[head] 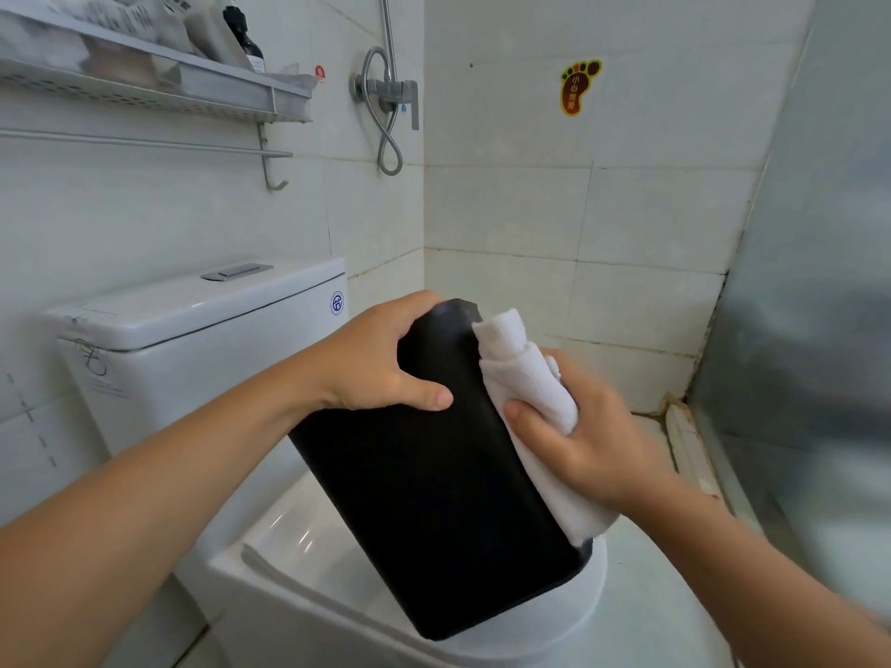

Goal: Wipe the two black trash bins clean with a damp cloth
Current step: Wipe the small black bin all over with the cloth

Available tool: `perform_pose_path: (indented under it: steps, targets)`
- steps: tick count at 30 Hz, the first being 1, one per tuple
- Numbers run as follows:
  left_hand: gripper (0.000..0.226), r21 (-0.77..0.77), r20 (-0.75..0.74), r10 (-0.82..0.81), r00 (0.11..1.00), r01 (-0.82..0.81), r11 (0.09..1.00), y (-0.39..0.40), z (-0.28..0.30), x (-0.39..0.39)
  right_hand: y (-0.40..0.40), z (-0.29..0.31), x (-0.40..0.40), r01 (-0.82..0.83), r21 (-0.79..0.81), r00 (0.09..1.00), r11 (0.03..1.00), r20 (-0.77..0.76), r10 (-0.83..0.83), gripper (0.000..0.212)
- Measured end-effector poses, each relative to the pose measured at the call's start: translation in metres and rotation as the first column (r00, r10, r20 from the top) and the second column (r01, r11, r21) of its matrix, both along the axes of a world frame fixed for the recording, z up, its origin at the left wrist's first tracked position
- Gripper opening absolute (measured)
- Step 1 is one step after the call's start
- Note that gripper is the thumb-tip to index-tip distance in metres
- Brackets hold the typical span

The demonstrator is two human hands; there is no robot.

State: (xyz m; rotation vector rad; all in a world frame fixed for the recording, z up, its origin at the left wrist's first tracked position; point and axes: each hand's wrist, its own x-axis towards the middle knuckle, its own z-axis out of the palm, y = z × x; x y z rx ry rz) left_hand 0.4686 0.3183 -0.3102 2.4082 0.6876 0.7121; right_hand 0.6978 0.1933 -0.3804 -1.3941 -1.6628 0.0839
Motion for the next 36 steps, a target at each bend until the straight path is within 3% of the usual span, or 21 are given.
perform_pose_path:
  steps: [7,14,20,30,36]
  targets:
    - [0.071,-0.048,0.033,-0.019,0.999,0.02,0.999,0.008,-0.004,-0.008,-0.026,-0.029,0.015,0.012,-0.083,0.999,0.996,0.036,-0.009,0.029]
    - [0.079,-0.052,0.048,-0.092,0.995,0.094,0.994,-0.003,-0.003,-0.006,0.006,0.018,-0.016,0.044,0.048,0.999,0.998,0.015,-0.044,0.033]
    - [0.081,-0.033,0.055,-0.092,0.994,0.094,0.995,-0.003,-0.005,-0.008,0.025,0.046,-0.032,0.057,0.082,0.998,0.995,-0.033,-0.055,0.017]
    - [0.071,-0.037,0.05,-0.045,0.998,0.047,0.998,0.011,-0.005,-0.016,-0.026,-0.025,0.003,0.031,-0.111,0.999,0.993,-0.01,-0.032,0.029]
    - [0.067,-0.057,0.027,-0.061,0.998,0.062,0.996,0.0,-0.001,-0.011,-0.028,-0.019,0.003,0.04,-0.121,0.999,0.992,-0.026,-0.044,0.029]
